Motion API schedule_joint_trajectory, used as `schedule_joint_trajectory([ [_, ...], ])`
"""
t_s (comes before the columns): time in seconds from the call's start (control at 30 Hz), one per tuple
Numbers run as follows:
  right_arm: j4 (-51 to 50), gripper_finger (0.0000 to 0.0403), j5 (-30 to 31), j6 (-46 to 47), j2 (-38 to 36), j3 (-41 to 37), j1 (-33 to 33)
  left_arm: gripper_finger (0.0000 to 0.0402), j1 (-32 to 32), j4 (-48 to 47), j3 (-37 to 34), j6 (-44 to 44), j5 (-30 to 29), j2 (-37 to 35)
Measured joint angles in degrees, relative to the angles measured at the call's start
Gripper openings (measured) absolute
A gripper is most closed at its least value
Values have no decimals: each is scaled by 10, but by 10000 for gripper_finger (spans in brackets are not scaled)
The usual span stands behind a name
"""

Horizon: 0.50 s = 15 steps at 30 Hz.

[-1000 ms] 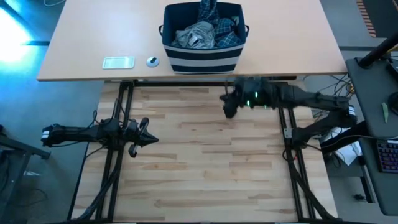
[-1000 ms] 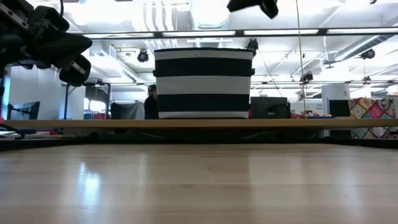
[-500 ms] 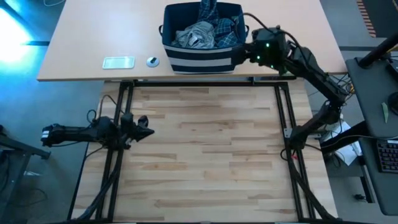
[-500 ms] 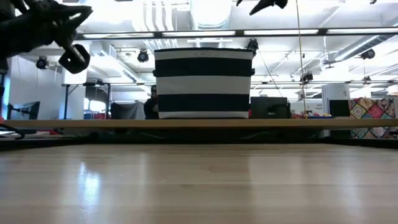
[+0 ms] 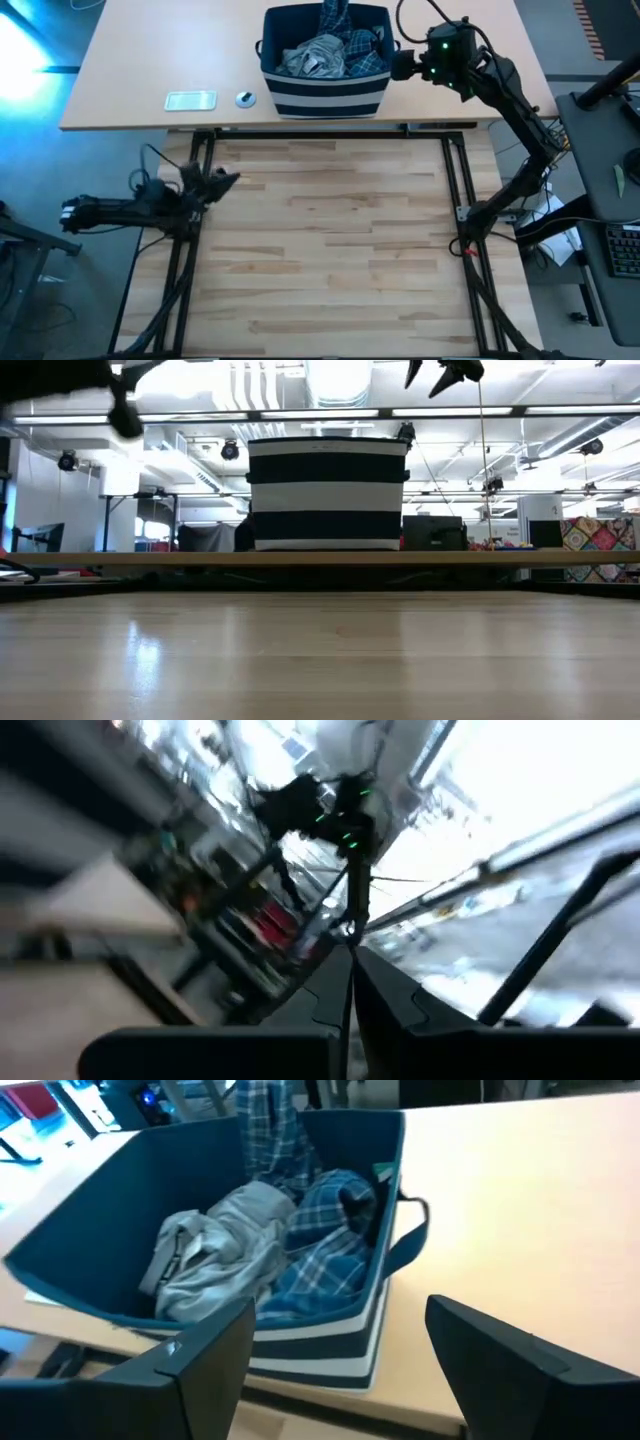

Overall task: Fold Laundry from Bin
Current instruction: Remove the blue patterned pants from the blue laundry bin

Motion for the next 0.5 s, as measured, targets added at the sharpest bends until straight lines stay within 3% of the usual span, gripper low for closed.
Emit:
schedule_joint_trajectory([
  [0.13,1,290,-1,-12,5,0,-10,0,6,-194,170,113,-90,101],
  [0.23,1,290,-1,-16,11,0,-11,5,36,-364,294,100,-178,178],
  [0.33,1,290,-5,-27,18,0,-15,28,84,-477,403,84,-191,243],
  [0.5,-1,292,-27,-34,37,-1,-39,100,176,-562,564,106,-182,337],
])
